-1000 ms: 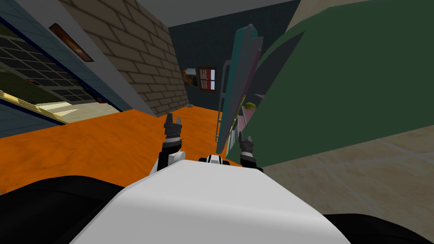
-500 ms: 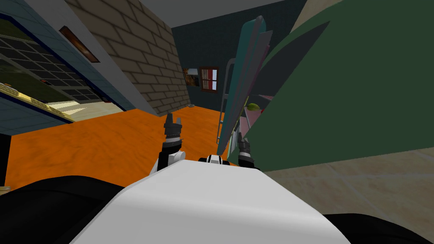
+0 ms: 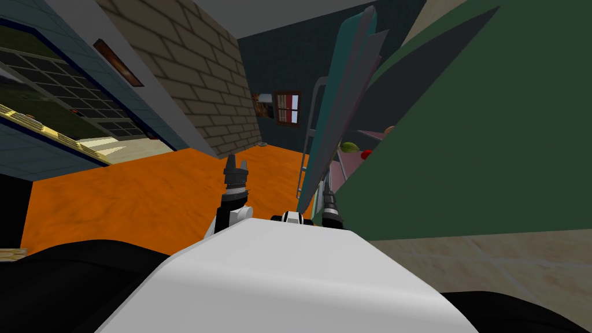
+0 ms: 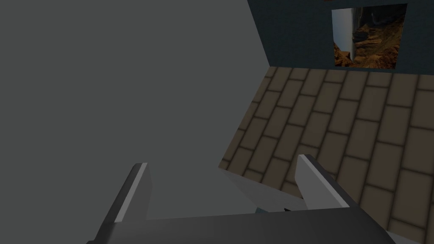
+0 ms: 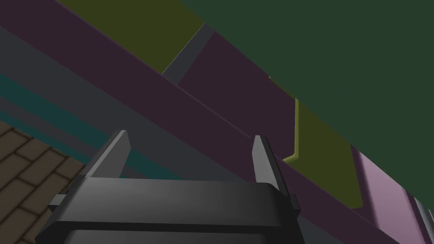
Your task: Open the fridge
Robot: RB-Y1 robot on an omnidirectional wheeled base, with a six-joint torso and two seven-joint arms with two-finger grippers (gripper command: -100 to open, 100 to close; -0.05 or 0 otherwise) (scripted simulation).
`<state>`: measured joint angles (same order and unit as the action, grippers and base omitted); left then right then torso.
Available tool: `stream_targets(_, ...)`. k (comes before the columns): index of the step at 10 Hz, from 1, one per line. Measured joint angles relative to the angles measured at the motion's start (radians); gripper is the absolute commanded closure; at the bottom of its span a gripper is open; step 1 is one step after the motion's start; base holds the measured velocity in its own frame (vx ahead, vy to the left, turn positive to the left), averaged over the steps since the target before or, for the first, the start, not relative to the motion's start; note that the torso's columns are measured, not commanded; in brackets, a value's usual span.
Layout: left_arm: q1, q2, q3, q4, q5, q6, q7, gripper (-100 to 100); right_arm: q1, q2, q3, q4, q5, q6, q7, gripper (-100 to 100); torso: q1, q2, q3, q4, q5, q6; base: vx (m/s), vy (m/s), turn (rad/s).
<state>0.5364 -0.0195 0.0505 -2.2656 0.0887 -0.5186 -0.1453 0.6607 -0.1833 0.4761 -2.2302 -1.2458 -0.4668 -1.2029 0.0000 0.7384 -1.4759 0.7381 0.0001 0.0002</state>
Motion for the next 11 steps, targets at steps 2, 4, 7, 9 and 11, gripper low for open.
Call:
stream_targets(2, 0.0, 0.0, 0.0, 0.0, 0.0, 0.0, 0.0, 0, 0.008, 0.02, 0.019, -0.004, -0.056, 0.003, -0.037, -100, 0.001, -0.001, 0.0, 0.0, 0.0, 0.0, 0.062, 0.029, 0.057)
stream_targets(4, 0.0, 0.0, 0.0, 0.0, 0.0, 0.0, 0.0, 0, 0.009, 0.055, 0.036, 0.001, -0.115, 0.006, -0.084, -100, 0.0, -0.001, -0.001, 0.0, 0.0, 0.0, 0.073, 0.015, 0.051)
stream_targets(7, 0.0, 0.0, 0.0, 0.0, 0.0, 0.0, 0.0, 0, 0.019, 0.127, 0.062, 0.001, -0.18, 0.008, -0.14, -100, -0.001, -0.001, -0.001, 0.001, 0.0, 0.0, 0.033, 0.014, 0.029)
stream_targets(9, 0.0, 0.0, 0.0, 0.0, 0.0, 0.0, 0.0, 0, 0.028, 0.186, 0.07, 0.002, -0.215, 0.013, -0.157, -100, -0.004, -0.005, -0.005, 0.002, 0.001, 0.0, 0.01, 0.013, 0.014)
stream_targets(11, 0.0, 0.0, 0.0, 0.0, 0.0, 0.0, 0.0, 0, 0.031, 0.213, 0.074, 0.003, -0.226, 0.015, -0.16, -100, -0.004, -0.006, -0.004, 0.001, 0.0, 0.0, 0.032, -0.004, 0.036)
